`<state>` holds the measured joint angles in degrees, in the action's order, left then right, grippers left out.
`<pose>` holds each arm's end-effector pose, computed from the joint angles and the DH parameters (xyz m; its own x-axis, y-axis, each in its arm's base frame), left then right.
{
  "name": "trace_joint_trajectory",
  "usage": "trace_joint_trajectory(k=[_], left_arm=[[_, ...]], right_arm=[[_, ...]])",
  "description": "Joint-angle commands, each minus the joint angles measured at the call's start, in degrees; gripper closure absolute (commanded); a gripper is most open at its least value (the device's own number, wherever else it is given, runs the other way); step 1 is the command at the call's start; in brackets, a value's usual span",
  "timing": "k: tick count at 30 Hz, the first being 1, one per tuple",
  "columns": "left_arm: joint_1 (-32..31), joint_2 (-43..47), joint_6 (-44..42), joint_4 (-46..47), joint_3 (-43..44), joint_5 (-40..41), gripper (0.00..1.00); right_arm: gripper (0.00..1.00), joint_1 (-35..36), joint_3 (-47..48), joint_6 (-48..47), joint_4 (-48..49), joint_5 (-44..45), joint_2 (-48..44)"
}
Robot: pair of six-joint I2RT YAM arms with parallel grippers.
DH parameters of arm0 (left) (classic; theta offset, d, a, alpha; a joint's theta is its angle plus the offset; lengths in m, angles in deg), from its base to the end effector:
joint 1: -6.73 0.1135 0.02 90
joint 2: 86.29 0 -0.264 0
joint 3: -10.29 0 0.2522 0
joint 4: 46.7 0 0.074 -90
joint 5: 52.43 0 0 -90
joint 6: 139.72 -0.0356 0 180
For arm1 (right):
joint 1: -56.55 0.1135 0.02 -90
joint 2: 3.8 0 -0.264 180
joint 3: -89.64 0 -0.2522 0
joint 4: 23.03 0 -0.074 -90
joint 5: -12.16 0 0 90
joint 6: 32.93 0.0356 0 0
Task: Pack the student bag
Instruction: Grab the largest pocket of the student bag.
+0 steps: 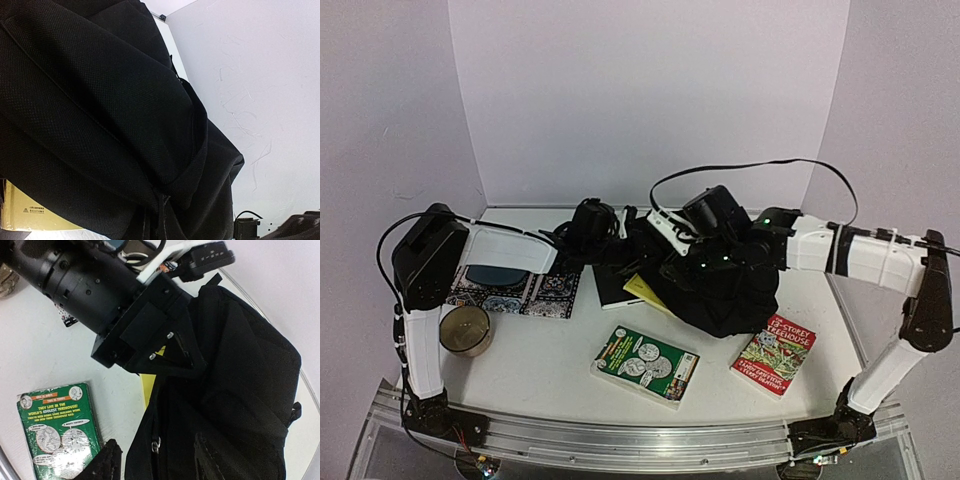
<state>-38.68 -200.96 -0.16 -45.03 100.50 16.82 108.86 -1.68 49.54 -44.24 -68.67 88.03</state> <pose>0.3130 -0.3355 0.2074 -0.8578 -0.1437 -0.4936 0.3737 0.4849 -0.7907 0.2366 0.2970 0.3185 -0.1593 -0.4177 -0.8945 -0.7195 0.6695 -0.1845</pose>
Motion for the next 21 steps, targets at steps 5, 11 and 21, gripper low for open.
trace_joint_trajectory(k=[5, 11, 21], left_arm=[[-0.91, 2.56, 0.64, 3.38, 0.55, -1.76, 1.0], [-0.91, 2.78, 1.0, 3.38, 0.89, -2.44, 1.0], [-0.91, 3.09, 1.31, 3.36, 1.28, -2.82, 1.0]], right_arm=[[0.62, 0.34, 7.02, -5.61, -0.84, 4.01, 7.92], [0.8, 0.34, 7.6, -5.44, -0.59, 3.81, 9.14], [0.85, 0.34, 5.96, -4.2, -0.54, 0.43, 8.13]])
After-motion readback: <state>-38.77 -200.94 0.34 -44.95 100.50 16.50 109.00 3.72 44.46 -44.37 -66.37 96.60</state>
